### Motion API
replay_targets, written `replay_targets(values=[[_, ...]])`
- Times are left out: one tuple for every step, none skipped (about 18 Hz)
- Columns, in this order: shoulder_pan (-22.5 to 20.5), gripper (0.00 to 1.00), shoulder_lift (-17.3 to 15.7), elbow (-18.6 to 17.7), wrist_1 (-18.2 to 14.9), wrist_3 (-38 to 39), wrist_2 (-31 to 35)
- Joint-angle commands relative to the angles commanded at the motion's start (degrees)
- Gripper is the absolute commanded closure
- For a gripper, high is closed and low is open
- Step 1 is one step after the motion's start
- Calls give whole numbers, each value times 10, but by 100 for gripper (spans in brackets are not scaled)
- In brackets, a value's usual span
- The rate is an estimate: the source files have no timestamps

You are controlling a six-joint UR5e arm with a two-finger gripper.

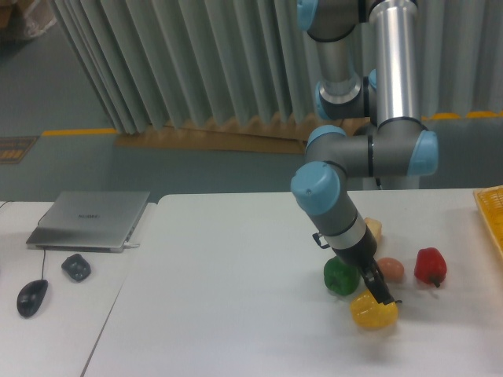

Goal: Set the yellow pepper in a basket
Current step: 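Close the gripper on the yellow bell pepper and lift it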

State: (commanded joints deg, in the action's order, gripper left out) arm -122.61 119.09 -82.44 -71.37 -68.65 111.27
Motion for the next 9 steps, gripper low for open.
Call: replay_targets(values=[[2,0,2,0,7,0,0],[2,0,3,0,14,1,0],[2,0,6,0,18,2,0],[1,0,10,0,22,3,1],[2,0,13,0,26,3,3],[2,0,16,0,31,3,3],[1,0,17,1,33,3,3],[1,0,18,1,35,4,3],[1,0,19,1,35,5,3]])
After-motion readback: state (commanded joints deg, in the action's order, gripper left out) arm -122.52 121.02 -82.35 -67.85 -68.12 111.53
